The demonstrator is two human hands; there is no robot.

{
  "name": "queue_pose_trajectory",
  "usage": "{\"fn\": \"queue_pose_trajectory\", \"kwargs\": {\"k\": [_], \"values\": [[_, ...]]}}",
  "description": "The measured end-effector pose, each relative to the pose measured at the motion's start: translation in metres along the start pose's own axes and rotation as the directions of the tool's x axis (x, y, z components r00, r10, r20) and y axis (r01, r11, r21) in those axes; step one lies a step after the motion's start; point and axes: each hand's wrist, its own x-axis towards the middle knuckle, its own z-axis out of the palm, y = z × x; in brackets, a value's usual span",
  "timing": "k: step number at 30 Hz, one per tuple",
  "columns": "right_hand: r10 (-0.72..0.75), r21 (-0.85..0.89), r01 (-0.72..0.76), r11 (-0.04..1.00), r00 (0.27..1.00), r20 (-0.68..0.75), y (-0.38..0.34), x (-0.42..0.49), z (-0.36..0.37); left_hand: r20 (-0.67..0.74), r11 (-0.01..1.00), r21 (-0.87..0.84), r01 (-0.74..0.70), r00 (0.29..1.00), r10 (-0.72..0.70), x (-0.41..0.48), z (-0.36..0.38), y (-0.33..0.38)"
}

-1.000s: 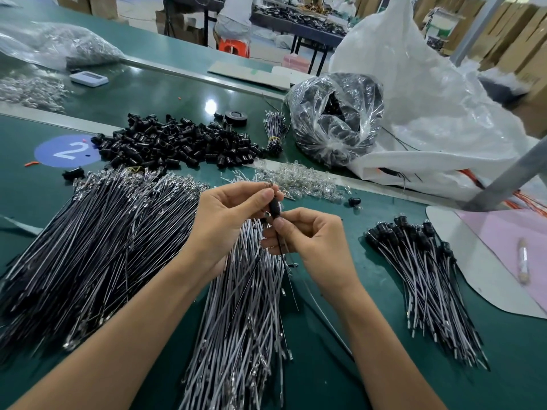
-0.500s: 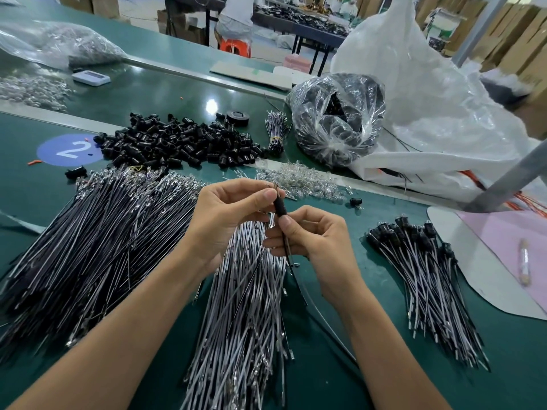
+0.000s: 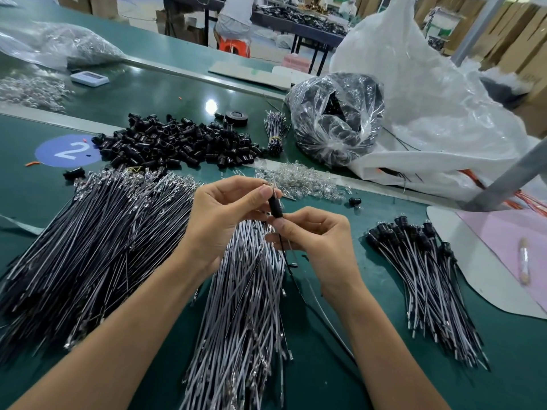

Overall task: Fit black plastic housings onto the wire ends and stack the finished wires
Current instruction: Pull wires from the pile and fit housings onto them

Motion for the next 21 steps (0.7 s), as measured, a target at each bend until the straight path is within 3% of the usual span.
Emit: {"fn": "queue_pose_trajectory", "kwargs": {"k": [21], "values": [[0.002, -0.059, -0.002, 0.998, 1.0, -0.006, 0.0043, 0.0007, -0.0011, 0.005, 0.995, 0.084, -0.056, 0.998, 0.056, -0.001, 0.0001, -0.0033]]}}
